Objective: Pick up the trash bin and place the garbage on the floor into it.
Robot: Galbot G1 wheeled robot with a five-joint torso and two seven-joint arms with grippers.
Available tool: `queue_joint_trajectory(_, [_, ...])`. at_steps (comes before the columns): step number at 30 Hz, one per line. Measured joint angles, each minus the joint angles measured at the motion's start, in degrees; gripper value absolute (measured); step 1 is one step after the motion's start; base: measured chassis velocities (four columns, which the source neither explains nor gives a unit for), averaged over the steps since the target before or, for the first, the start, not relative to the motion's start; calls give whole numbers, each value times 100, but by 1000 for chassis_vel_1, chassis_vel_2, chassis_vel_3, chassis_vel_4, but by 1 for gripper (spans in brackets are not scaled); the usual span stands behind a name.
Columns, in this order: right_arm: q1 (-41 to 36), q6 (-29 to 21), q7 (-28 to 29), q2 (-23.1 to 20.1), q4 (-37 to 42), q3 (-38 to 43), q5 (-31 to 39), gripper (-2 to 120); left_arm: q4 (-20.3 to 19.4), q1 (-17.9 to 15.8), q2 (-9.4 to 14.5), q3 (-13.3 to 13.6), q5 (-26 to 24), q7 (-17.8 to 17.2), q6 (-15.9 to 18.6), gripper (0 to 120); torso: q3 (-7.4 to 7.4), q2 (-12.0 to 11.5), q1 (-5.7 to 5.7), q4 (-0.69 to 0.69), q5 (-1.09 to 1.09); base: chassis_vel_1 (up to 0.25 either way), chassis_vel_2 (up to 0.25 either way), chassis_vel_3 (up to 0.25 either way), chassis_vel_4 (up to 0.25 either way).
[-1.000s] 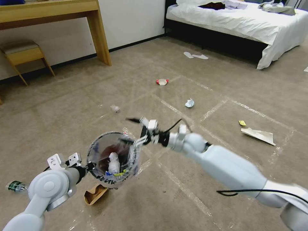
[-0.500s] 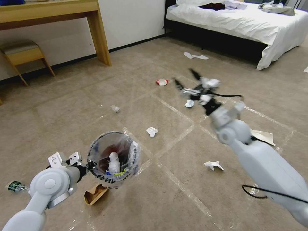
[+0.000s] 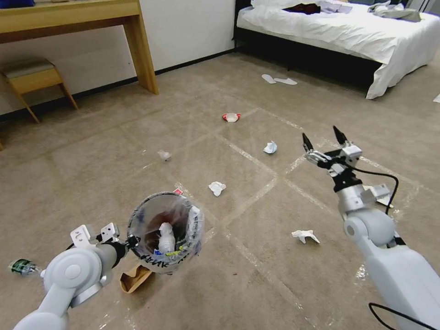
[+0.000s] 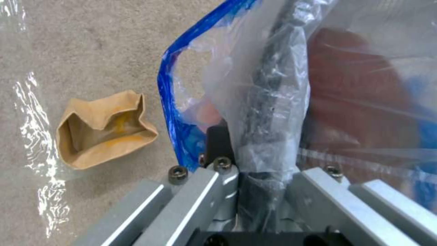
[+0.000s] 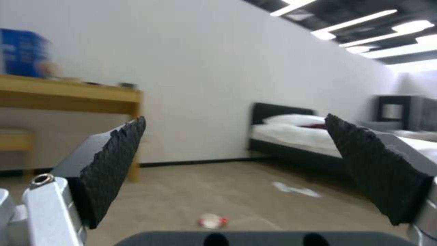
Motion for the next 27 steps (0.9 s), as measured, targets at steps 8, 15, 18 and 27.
queue_joint_trajectory(8, [-1364, 607, 507, 1724, 673, 1079, -1322, 100, -82, 18, -142, -5, 211, 99, 9, 1, -1, 0, 0, 0, 0, 0, 0, 0, 0])
queue_joint_trajectory(15, [-2108, 1068, 503, 2181, 1142, 1606, -1787, 100, -104, 28, -212, -3, 211, 58, 30, 1, 0, -1, 0, 0, 0, 0, 0, 0, 0])
queue_joint_trajectory(18, [-2328, 1282, 467, 2279, 1278, 1720, -1853, 100, -119, 49, -242, -25, 213, 54, 30, 1, -1, -1, -1, 0, 0, 0, 0, 0, 0])
queue_joint_trajectory(27, [-2631, 1739, 429, 2552, 1277, 1775, -2153, 100, -87, 61, -246, -11, 284, 82, 35, 1, 0, -1, -1, 0, 1, 0, 0, 0, 0])
